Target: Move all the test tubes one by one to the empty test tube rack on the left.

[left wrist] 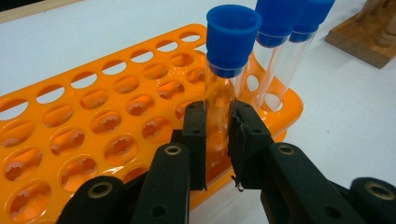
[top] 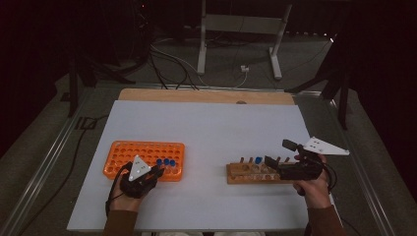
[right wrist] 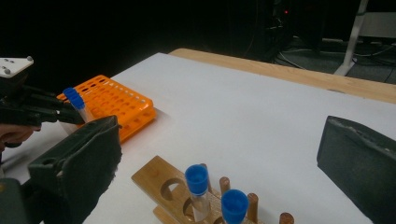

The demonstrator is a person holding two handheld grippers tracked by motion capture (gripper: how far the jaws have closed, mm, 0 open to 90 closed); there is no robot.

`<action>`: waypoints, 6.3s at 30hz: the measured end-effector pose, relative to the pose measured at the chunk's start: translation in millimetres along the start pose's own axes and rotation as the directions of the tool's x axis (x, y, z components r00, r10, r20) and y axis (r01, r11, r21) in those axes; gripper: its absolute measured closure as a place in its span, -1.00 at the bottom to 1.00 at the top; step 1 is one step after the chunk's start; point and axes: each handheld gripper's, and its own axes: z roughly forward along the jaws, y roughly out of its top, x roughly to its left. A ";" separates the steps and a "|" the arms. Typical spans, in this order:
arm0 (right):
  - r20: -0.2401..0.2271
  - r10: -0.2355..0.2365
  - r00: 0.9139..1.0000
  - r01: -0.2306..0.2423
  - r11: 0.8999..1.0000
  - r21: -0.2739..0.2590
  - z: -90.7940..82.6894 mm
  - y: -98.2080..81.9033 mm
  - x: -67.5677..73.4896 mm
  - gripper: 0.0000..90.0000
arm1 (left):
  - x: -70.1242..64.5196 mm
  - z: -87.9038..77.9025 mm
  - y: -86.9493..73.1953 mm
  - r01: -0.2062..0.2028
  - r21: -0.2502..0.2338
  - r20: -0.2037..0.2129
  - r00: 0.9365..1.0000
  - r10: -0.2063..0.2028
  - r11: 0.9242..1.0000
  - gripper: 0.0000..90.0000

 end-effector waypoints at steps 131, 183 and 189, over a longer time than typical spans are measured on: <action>-0.020 -0.164 0.986 0.165 0.980 0.108 -11.6 2.5 4.9 0.70 | -15.6 -22.3 31.3 0.091 -0.274 0.036 0.996 -0.084 0.957 -0.98; -0.207 -0.134 0.969 0.163 0.978 0.130 27.4 6.7 48.6 0.70 | -131.1 45.1 100.9 -0.046 -0.227 0.349 0.929 0.126 0.973 -0.63; -0.215 -0.137 0.967 0.167 0.977 0.132 29.4 6.1 50.4 0.70 | -142.8 52.0 105.1 -0.080 -0.228 0.371 0.914 0.162 0.971 -0.14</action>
